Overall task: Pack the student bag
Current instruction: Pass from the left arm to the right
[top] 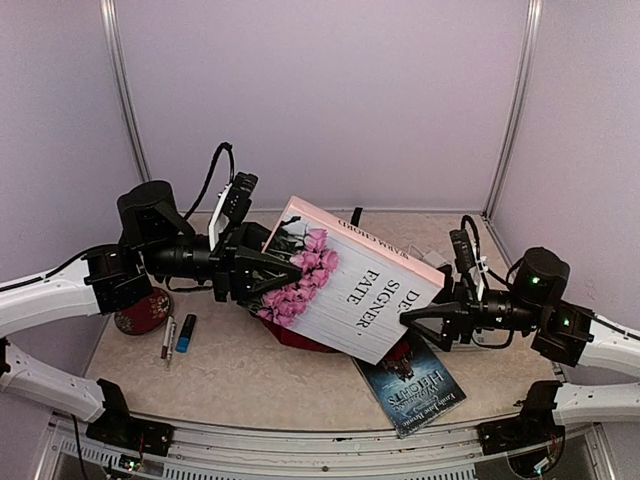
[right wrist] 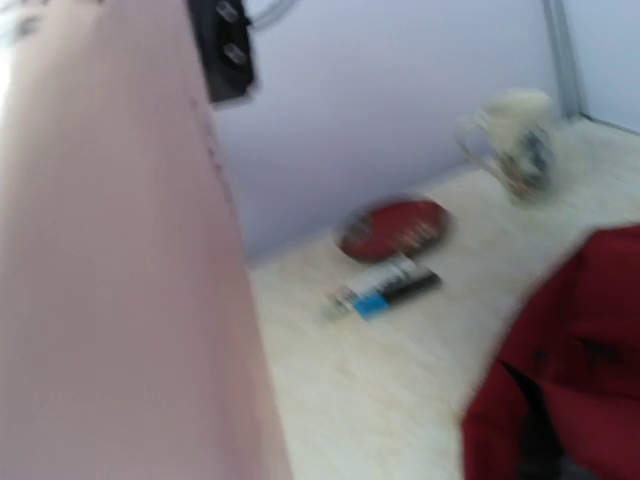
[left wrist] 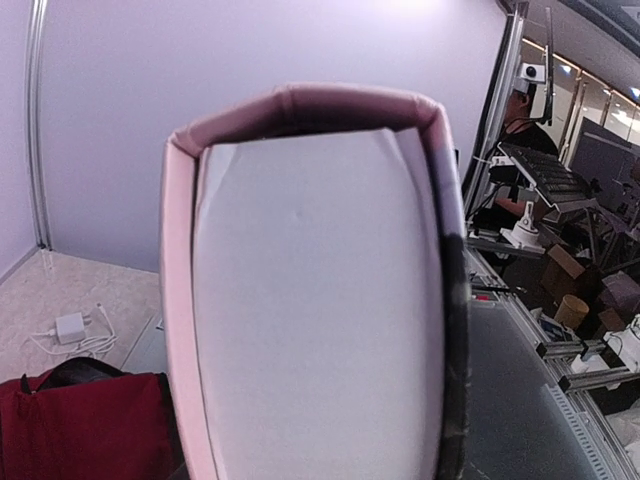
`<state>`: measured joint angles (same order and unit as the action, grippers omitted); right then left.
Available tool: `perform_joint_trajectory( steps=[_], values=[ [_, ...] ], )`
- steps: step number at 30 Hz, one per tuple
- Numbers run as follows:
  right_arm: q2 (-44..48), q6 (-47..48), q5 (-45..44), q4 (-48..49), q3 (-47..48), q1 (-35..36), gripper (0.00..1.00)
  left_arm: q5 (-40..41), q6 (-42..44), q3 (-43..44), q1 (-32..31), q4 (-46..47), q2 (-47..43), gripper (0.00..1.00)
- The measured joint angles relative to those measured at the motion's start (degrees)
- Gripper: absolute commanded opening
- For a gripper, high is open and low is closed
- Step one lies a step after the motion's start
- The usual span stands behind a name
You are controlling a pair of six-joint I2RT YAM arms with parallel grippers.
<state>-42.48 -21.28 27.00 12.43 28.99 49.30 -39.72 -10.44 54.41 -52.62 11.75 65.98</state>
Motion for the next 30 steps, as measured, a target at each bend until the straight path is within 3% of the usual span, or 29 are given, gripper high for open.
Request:
perform_joint_trajectory(
  steps=[8,16,20,22,26,30],
  values=[
    [-2.1,-10.0,5.9,22.2,-4.7,-0.1,0.74,-0.5,-3.5,-0.4,-0.5,8.2,0.8,0.21],
    [-4.4,-12.9,8.0,27.2,-4.7,-0.1,0.41,1.0,-5.0,-0.4,-1.8,12.2,4.6,0.22],
    [-3.2,-12.9,7.5,25.7,-4.7,-0.2,0.23,1.5,-5.8,-0.4,-1.9,12.7,5.7,0.35],
    [-1.7,-12.9,6.8,23.6,-4.7,-0.2,0.21,2.4,-5.9,-0.4,-2.2,12.6,5.8,0.43],
    [1.2,-13.1,4.8,18.4,-4.6,-0.2,0.18,4.8,-5.5,0.0,-2.6,11.0,6.6,0.72],
    [3.0,-14.0,-0.3,7.3,-2.0,-0.5,0.16,10.9,-2.9,2.3,-1.9,5.4,8.1,0.86]
  ],
)
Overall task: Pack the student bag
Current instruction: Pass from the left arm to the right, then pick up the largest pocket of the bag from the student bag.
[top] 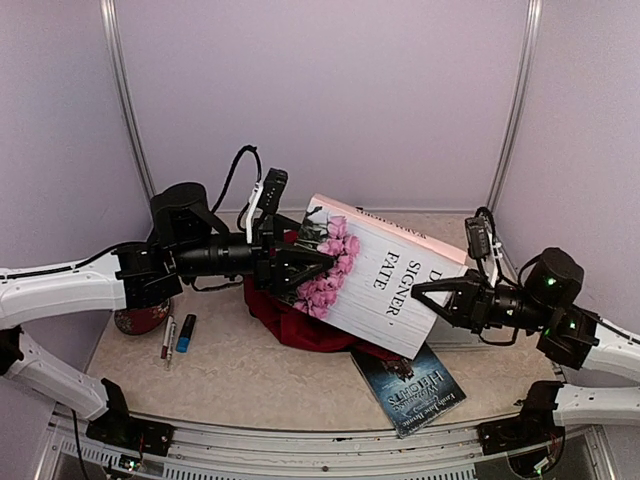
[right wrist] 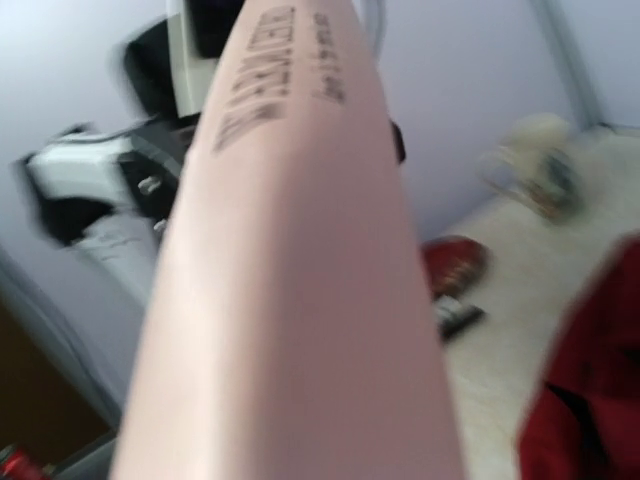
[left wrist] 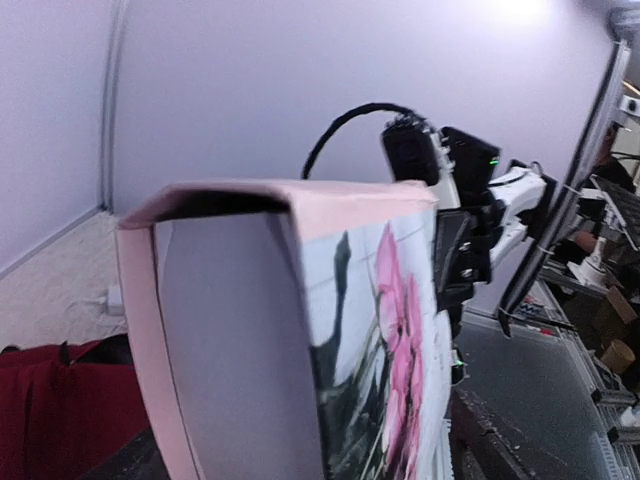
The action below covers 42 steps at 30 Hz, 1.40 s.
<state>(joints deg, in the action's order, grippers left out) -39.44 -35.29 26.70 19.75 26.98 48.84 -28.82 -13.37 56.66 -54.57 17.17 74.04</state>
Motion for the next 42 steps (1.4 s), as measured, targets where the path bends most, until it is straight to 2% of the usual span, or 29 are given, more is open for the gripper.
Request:
perform_joint_trajectory(
  steps=[3,7,10,12,14,17,20,23,26,28,30,31,33,34,39,42],
  values=[
    [1.2,-0.9,-6.7,-13.4,6.2,-0.1,0.17,7.3,1.9,1.7,0.3,-5.3,1.3,0.86],
    [6.3,-3.4,-20.3,-28.8,10.8,-1.0,0.18,17.1,4.7,4.7,0.2,-12.7,4.1,0.85],
    [12.0,-6.1,-30.1,-38.5,11.2,-1.3,0.21,22.2,7.6,9.9,-1.7,-17.9,9.9,0.88],
    [16.1,-7.6,-35.4,-44.7,11.3,-1.4,0.23,23.9,10.6,15.1,-4.5,-21.9,15.8,0.96],
    [18.4,-8.3,-39.5,-50.4,12.7,-1.4,0.23,25.3,14.0,21.1,-7.7,-26.2,22.3,0.99],
    [18.1,-8.7,-43.6,-57.5,16.9,-1.4,0.23,29.1,19.0,31.0,-12.6,-32.6,33.3,0.98],
    [17.4,-8.6,-46.2,-61.7,20.9,-1.4,0.23,34.4,21.8,37.8,-14.9,-38.9,41.2,0.94],
    [16.9,-8.6,-47.3,-63.7,22.1,-1.4,0.24,39.5,22.7,41.1,-13.3,-42.7,45.0,0.92],
    [15.8,-8.7,-47.4,-65.4,22.1,-1.4,0.24,42.1,23.1,41.1,-10.5,-43.6,44.7,0.91],
    [14.8,-8.8,-47.3,-66.2,22.1,-1.4,0.24,42.6,23.8,40.9,-8.7,-43.4,44.0,0.83],
    [13.9,-8.8,-47.2,-66.7,22.1,-1.4,0.24,42.6,24.0,40.3,-7.8,-43.3,43.2,0.65],
    [13.3,-8.8,-47.0,-66.7,22.1,-1.4,0.24,42.3,24.0,40.1,-7.5,-43.4,42.7,0.50],
    [12.2,-8.7,-46.3,-66.6,22.1,-1.4,0.25,41.3,23.6,39.8,-6.8,-43.3,41.9,0.04],
    [11.5,-8.8,-45.6,-66.6,22.1,-1.4,0.25,40.7,23.8,39.5,-6.5,-43.3,41.4,0.00],
    [8.7,-9.9,-40.1,-65.1,22.0,-1.4,0.26,42.3,23.0,38.2,-4.3,-42.1,38.7,0.00],
    [8.6,-12.5,-34.8,-59.0,18.9,-1.4,0.26,44.6,22.9,37.5,-3.2,-40.2,34.4,0.00]
  ],
)
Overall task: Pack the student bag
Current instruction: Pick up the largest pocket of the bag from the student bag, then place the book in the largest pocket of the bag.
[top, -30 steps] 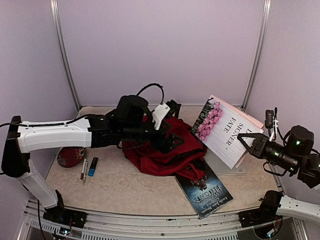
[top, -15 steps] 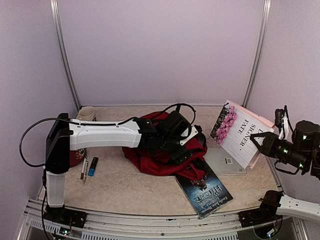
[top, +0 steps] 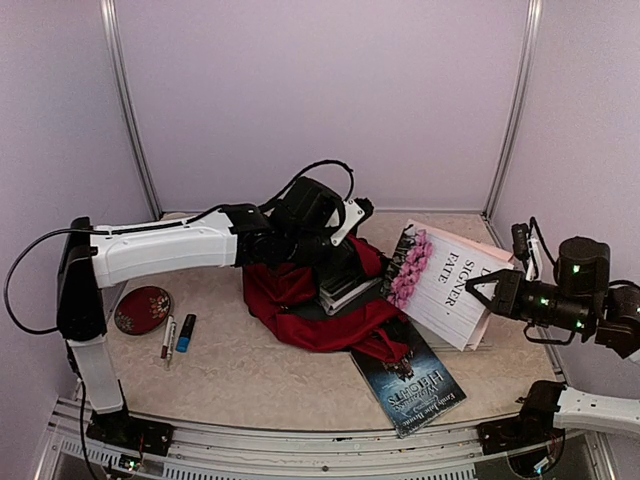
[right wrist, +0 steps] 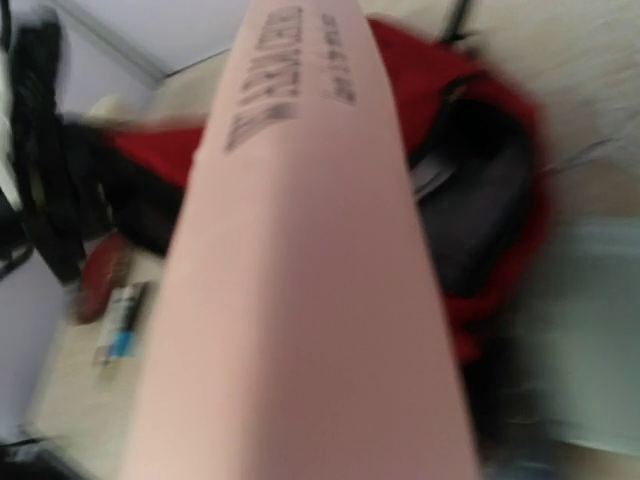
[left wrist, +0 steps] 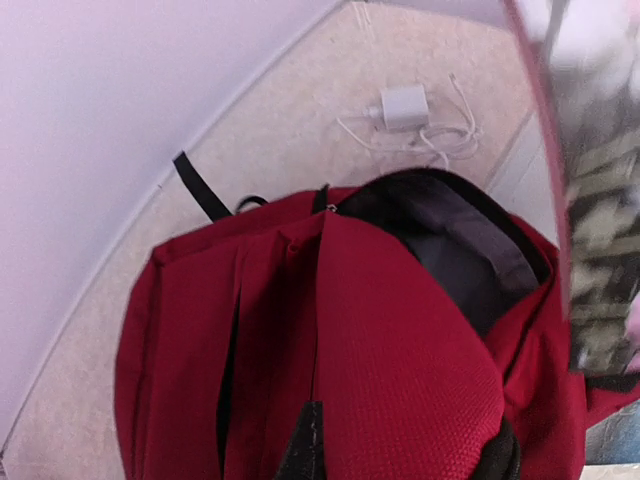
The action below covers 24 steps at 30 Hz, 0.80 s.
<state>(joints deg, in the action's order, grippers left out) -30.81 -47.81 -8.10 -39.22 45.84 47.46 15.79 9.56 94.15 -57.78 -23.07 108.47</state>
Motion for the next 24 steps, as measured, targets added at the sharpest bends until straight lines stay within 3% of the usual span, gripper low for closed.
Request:
perform_joint_trajectory(
  steps=[6,16,24],
  values=[
    [-3.5,-6.6,10.8,15.9,-11.9,0.0,0.23,2.1,1.0,1.4,-0.7,1.6,-5.9,0.00],
    [-14.9,-12.5,22.8,33.9,-15.7,-1.9,0.23,3.1,3.2,6.3,-1.1,0.4,-1.6,0.00],
    [-16.1,-17.8,30.4,42.3,-20.4,-3.8,0.26,0.0,3.7,6.3,-1.2,0.4,-0.7,0.00]
  ],
)
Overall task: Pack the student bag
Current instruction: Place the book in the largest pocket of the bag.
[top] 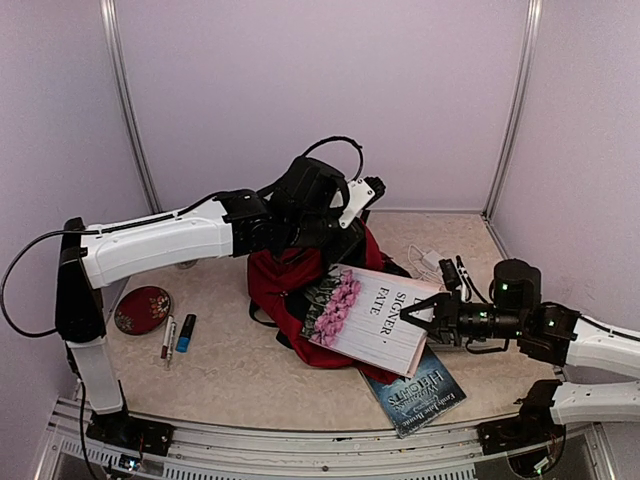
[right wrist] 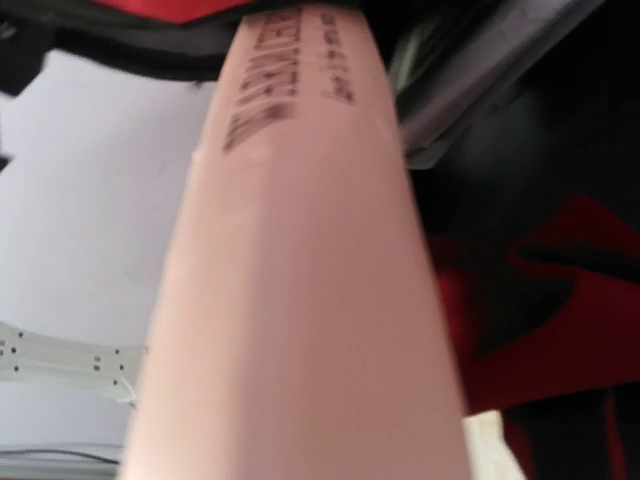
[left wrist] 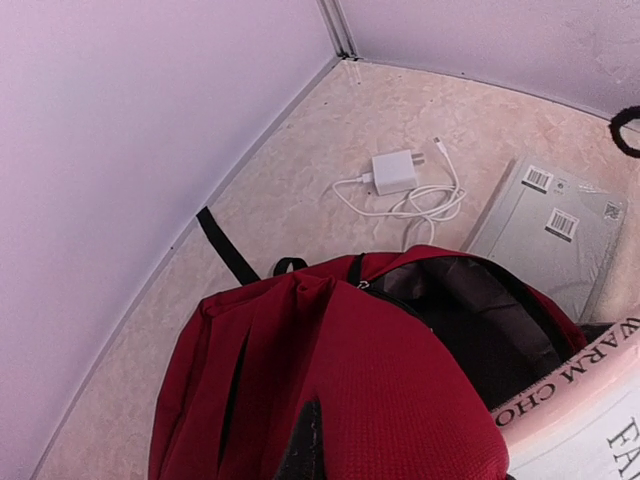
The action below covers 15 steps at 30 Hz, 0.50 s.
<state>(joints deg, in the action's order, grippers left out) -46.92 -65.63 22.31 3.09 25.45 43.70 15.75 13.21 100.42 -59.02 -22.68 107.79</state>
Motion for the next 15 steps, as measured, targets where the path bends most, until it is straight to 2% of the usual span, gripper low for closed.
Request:
perform_joint_trajectory(
  steps=[7,8,15],
  values=[
    [-5.2,-6.1,-4.1,11.1,-4.7,-5.5,0.24,-4.2,0.7,-0.6,-2.0,0.0,0.2,0.00],
    [-8.6,-8.2,-7.1,16.2,-4.7,-7.4,0.23,-5.2,1.6,-1.8,-3.0,-0.1,-0.1,0.00],
    [-18.0,-10.7,-10.5,22.3,-1.4,-9.9,0.21,-7.1,2.8,-5.3,-3.5,0.1,-2.1,0.00]
  ],
)
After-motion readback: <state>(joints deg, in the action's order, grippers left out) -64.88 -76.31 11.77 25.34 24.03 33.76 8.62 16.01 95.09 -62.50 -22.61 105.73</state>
